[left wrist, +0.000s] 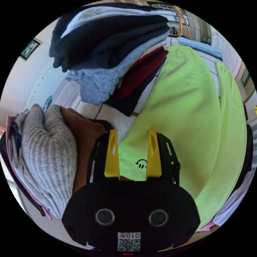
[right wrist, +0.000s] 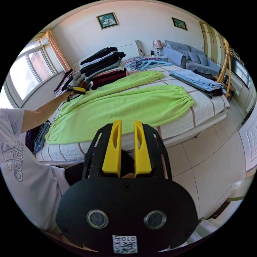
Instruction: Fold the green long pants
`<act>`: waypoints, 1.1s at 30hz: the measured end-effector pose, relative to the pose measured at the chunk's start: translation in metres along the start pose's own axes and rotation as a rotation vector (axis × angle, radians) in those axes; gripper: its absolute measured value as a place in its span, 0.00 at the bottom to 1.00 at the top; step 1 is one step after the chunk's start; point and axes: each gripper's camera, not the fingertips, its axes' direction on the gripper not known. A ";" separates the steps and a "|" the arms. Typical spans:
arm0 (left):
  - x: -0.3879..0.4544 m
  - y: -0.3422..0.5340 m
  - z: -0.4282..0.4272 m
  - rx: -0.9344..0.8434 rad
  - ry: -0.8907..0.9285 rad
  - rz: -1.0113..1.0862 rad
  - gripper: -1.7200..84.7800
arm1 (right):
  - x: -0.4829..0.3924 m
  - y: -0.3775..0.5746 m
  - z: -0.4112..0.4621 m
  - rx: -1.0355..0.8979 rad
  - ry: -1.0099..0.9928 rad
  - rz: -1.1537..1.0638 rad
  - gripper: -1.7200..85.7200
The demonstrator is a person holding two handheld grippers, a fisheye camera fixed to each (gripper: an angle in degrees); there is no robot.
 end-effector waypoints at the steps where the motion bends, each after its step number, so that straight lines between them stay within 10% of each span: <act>1: 0.001 -0.003 0.012 -0.039 0.025 0.010 0.15 | 0.002 0.000 0.001 -0.001 -0.002 0.002 0.12; 12: 0.026 0.018 -0.061 0.182 0.069 -0.177 0.03 | -0.017 -0.047 0.034 0.002 -0.075 -0.022 0.11; 17: 0.220 0.098 -0.237 0.476 -0.125 0.242 0.02 | -0.035 -0.056 0.031 0.032 -0.070 -0.041 0.12; 24: 0.379 0.173 -0.186 0.135 -0.199 0.273 0.04 | -0.028 -0.104 0.056 0.052 -0.190 0.075 0.17; 33: 0.324 0.185 -0.223 0.188 -0.366 -0.022 0.10 | -0.056 -0.258 0.099 0.013 0.093 -0.013 0.19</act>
